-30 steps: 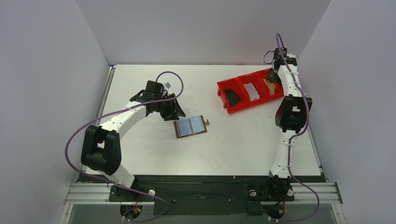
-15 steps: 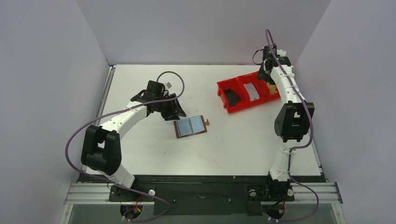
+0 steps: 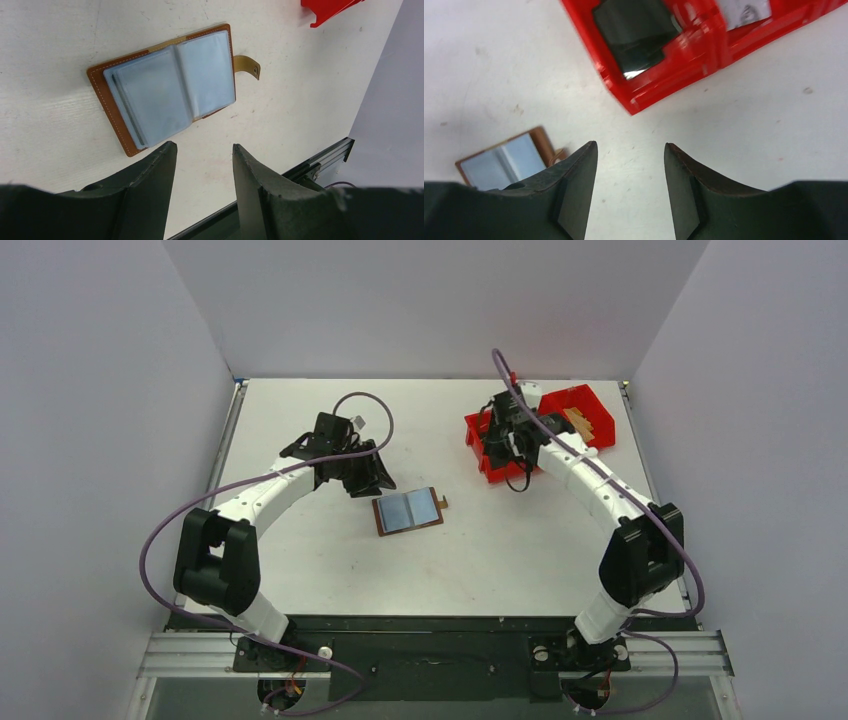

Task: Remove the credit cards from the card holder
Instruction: Remove the credit card from the card holder.

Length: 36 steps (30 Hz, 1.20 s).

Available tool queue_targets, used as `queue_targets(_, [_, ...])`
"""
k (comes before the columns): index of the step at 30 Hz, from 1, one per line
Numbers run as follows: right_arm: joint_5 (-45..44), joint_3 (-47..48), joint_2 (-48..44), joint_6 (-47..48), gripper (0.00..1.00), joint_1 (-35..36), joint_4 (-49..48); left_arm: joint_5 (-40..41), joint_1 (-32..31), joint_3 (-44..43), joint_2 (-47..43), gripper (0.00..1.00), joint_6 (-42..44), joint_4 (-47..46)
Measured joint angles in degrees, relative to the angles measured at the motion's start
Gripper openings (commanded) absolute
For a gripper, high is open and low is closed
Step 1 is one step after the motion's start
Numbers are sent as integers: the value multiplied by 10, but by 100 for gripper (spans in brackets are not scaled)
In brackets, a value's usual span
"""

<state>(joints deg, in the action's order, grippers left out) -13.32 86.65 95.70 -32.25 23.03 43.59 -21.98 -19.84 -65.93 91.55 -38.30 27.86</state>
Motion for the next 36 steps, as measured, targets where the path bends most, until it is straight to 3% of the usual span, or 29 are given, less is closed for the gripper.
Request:
queue_targets(8, [26, -98, -34, -47, 49, 116, -66, 31, 0, 12, -3, 43, 3, -3])
queue_targets(17, [50, -107, 2, -58, 49, 204, -128, 55, 10, 96, -30, 43, -12, -21])
queue_targets(28, [93, -23, 176, -51, 49, 268, -144, 108, 53, 154, -86, 43, -37, -24])
queue_targets(36, [103, 39, 242, -37, 52, 278, -143, 118, 72, 165, -103, 43, -43, -23])
